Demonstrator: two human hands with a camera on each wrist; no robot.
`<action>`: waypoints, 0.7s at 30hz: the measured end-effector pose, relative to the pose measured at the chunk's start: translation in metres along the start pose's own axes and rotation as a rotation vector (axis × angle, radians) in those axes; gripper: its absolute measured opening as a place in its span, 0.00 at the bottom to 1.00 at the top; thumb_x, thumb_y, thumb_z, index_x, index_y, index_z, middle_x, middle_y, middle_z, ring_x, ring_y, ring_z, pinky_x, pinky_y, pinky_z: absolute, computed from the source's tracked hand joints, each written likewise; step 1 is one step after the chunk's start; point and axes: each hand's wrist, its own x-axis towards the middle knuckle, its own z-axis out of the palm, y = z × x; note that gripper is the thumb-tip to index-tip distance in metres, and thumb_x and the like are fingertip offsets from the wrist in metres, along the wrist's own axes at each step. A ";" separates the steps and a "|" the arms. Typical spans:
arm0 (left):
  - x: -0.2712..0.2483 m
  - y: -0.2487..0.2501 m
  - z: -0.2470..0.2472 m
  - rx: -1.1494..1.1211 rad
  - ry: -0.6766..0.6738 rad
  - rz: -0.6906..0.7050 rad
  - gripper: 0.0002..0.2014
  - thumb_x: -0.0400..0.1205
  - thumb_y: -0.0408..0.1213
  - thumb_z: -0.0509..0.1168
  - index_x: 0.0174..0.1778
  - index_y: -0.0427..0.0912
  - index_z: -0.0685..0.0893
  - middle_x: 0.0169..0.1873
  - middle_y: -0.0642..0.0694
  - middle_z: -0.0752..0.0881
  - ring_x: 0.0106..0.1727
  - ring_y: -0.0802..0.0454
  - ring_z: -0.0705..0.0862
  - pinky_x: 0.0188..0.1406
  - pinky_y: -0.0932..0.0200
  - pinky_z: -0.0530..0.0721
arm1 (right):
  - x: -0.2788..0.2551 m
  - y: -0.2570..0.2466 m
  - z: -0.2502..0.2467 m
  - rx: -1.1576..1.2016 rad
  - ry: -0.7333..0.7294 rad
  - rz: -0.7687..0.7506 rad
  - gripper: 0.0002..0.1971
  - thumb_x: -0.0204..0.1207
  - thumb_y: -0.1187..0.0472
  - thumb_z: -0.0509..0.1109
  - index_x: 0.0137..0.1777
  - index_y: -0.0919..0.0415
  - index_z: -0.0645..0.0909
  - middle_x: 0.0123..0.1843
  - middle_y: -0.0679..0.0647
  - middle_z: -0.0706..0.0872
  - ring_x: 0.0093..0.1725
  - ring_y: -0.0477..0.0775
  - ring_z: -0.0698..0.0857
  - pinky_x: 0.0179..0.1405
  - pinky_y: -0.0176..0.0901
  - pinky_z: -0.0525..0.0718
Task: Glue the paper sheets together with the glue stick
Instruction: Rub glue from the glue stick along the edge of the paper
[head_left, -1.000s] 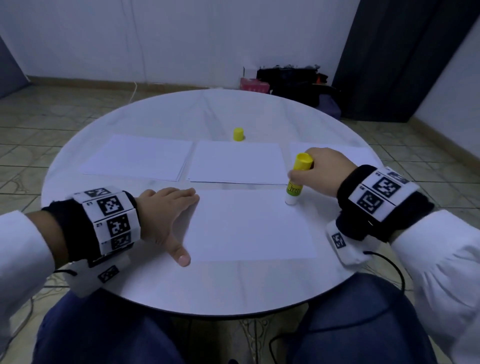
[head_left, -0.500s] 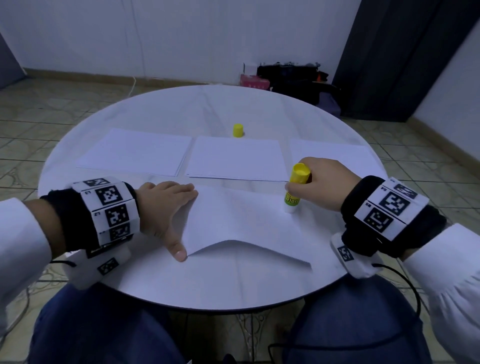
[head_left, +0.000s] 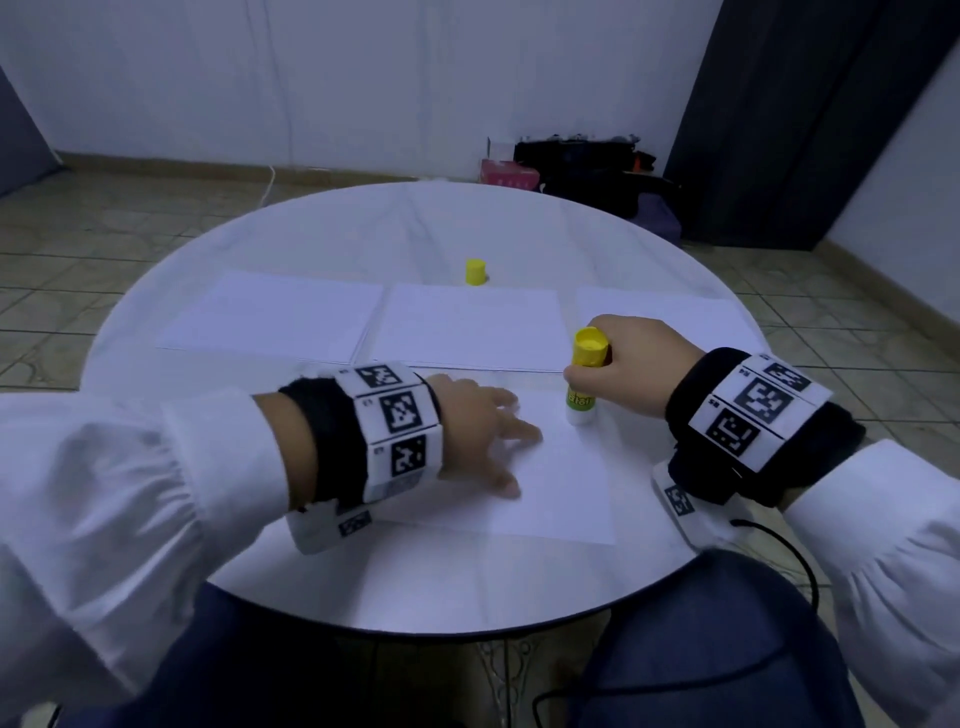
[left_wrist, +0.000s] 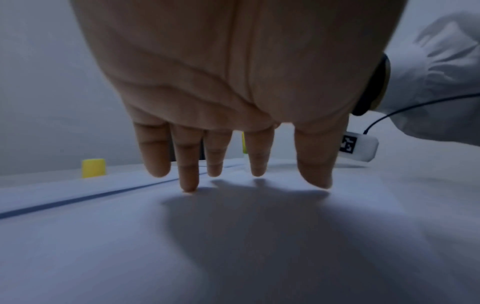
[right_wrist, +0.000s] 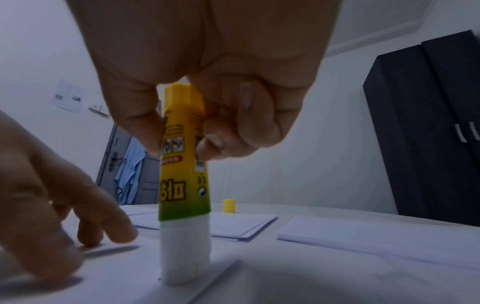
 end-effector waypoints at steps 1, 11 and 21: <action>0.004 0.004 0.001 0.024 -0.001 -0.001 0.33 0.80 0.65 0.57 0.81 0.67 0.55 0.83 0.55 0.53 0.81 0.47 0.60 0.78 0.47 0.60 | 0.000 0.000 0.000 -0.003 -0.002 -0.003 0.11 0.74 0.55 0.69 0.36 0.56 0.70 0.35 0.49 0.76 0.33 0.45 0.73 0.30 0.38 0.69; 0.008 0.006 0.000 0.076 -0.013 -0.025 0.33 0.80 0.66 0.56 0.81 0.69 0.54 0.82 0.56 0.56 0.79 0.47 0.60 0.76 0.48 0.61 | -0.013 0.002 -0.003 0.009 -0.060 -0.047 0.08 0.74 0.55 0.69 0.41 0.59 0.76 0.37 0.48 0.78 0.40 0.50 0.76 0.36 0.39 0.72; 0.008 0.006 0.001 0.085 -0.002 -0.032 0.33 0.80 0.67 0.57 0.80 0.70 0.54 0.82 0.57 0.56 0.79 0.47 0.60 0.75 0.48 0.60 | -0.054 0.000 -0.001 0.026 -0.142 -0.124 0.09 0.71 0.54 0.71 0.45 0.59 0.80 0.43 0.51 0.85 0.44 0.51 0.82 0.48 0.48 0.81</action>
